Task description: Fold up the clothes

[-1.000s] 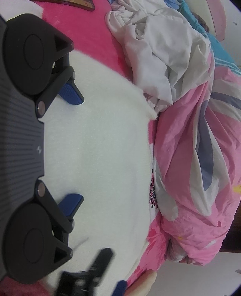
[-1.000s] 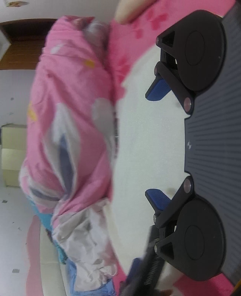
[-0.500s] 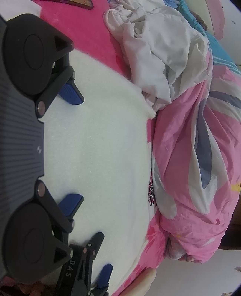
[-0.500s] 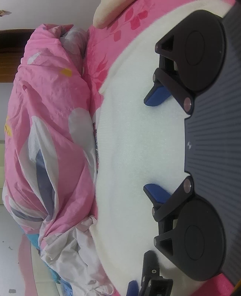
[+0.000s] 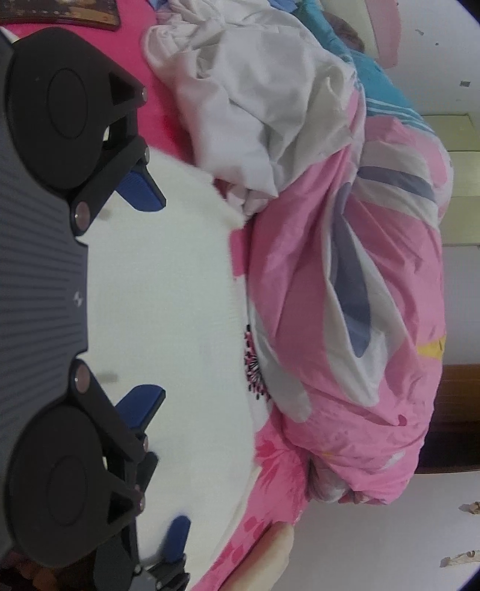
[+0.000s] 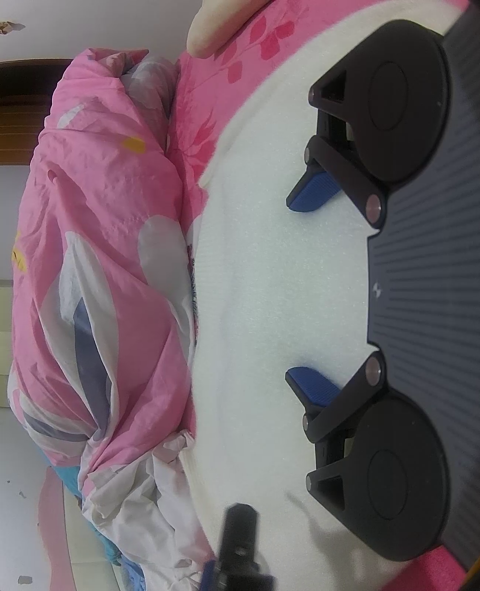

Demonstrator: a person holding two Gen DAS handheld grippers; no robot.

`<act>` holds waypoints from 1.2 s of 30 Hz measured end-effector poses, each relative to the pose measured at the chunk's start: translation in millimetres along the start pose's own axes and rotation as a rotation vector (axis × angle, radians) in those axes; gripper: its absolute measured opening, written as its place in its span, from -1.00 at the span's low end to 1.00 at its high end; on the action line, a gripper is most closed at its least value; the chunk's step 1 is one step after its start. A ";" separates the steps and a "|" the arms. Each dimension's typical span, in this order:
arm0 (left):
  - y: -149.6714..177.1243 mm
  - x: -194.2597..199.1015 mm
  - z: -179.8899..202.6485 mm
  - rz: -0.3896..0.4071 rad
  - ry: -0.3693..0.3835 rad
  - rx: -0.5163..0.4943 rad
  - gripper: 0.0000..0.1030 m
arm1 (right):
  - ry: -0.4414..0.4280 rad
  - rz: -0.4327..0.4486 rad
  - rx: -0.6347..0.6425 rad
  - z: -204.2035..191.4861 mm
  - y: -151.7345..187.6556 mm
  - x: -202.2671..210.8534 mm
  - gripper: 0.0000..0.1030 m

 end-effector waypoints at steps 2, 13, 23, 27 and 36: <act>1.8 -6.9 -2.5 0.005 -0.004 -0.004 0.69 | 0.000 0.000 0.000 0.0 -0.1 0.0 0.78; 22.6 -30.7 -17.3 -0.003 0.029 0.061 0.32 | -0.004 -0.024 0.006 -0.5 -1.8 0.5 0.77; 23.8 -31.3 -19.9 -0.004 0.044 0.065 0.32 | 0.050 -0.034 -0.007 29.0 -47.3 3.0 0.05; 22.7 -33.0 -20.3 -0.014 0.047 0.063 0.34 | 0.096 -0.106 0.002 47.0 -22.4 -33.5 0.09; -19.9 -6.7 -22.5 0.058 0.051 0.022 0.16 | 0.103 -0.083 0.004 46.1 -19.1 -32.2 0.10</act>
Point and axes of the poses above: each gripper's, at about its wrist camera, not at the fingertips, and x roughly against the way its jaws point, z to its right, y to its underside, the point moved 7 cm from there along -x, roughly the way its jaws point, and after that the axes turned 10 degrees about -z, right-handed, at the moved point
